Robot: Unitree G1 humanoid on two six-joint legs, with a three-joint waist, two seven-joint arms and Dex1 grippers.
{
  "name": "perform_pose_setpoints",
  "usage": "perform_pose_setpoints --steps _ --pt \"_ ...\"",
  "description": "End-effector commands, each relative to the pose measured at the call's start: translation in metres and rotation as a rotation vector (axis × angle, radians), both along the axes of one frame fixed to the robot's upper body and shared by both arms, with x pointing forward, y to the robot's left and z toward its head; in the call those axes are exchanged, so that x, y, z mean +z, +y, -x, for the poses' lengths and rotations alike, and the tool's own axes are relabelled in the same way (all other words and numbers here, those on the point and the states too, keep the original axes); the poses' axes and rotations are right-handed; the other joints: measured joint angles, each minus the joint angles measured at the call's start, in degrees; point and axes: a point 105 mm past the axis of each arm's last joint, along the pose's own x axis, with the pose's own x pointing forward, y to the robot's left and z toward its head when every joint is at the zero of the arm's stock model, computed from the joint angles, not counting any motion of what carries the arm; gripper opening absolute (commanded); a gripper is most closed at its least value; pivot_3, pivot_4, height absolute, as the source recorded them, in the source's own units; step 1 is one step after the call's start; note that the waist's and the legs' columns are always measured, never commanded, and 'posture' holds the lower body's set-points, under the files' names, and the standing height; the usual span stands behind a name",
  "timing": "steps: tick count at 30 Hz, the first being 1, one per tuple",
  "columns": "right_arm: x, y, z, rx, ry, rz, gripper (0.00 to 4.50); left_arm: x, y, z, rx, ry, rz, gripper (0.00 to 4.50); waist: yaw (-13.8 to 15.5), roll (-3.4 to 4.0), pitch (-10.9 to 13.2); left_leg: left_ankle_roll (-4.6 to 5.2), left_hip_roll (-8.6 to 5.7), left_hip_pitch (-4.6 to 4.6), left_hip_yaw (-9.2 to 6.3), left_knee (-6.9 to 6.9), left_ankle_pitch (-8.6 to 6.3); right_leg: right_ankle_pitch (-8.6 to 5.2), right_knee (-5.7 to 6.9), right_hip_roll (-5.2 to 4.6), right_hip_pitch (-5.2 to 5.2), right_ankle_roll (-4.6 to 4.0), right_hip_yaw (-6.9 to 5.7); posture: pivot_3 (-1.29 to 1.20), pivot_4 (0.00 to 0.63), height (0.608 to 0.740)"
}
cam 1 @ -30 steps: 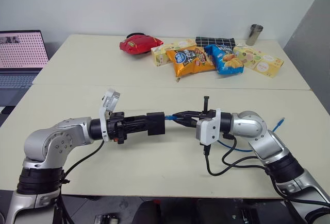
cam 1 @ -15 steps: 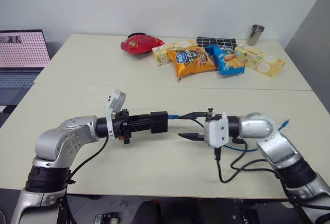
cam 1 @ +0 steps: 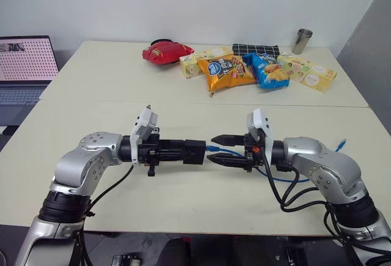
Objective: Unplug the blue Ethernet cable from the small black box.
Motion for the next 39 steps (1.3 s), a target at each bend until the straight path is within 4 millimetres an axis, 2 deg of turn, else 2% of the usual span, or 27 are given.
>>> perform_pose_setpoints --steps 1,23,26,31,36,39 --pt "0.007 0.0 -0.002 0.006 0.004 -0.017 2.82 0.009 -0.002 0.004 -0.033 -0.047 0.012 0.78 0.0 0.0 0.0 0.0 0.0 0.0 0.0 0.0 0.0 0.0 0.01 0.0 0.0 0.0 0.0 0.0 0.15 0.74" --pt "-0.004 -0.004 -0.007 0.023 0.024 0.03 2.82 0.007 0.002 0.007 -0.027 -0.045 0.004 0.78 0.0 0.0 0.0 0.01 0.0 0.0 -0.02 0.0 -0.01 0.0 0.0 0.0 0.01 0.0 -0.01 0.0 0.15 0.74" --pt "-0.004 -0.004 -0.007 0.024 0.026 0.03 2.36 0.006 0.003 0.008 -0.028 -0.044 0.0 0.78 0.0 0.0 0.0 0.01 0.0 -0.01 -0.01 0.0 -0.01 0.0 -0.01 0.0 0.01 0.0 -0.01 0.0 0.15 0.74" --pt "-0.007 -0.004 -0.007 0.038 0.02 0.048 1.12 0.004 0.002 0.009 -0.035 -0.048 -0.008 0.78 0.0 0.0 0.0 0.01 0.0 -0.01 -0.02 -0.01 -0.01 0.0 -0.01 0.0 0.01 0.0 -0.01 0.0 0.15 0.74" --pt "-0.008 -0.004 -0.006 0.05 0.014 0.062 0.14 0.003 0.0 0.011 -0.042 -0.049 -0.006 0.78 0.0 0.0 0.0 0.01 0.0 -0.01 -0.02 -0.01 -0.01 0.0 -0.02 0.0 0.01 0.0 -0.01 0.0 0.15 0.74" --pt "-0.009 -0.004 -0.006 0.06 0.011 0.072 0.0 0.003 -0.002 0.012 -0.053 -0.047 -0.006 0.78 0.0 0.0 0.0 0.01 0.0 -0.01 -0.01 -0.01 -0.01 0.0 -0.04 0.0 0.01 0.0 -0.01 0.0 0.15 0.74"
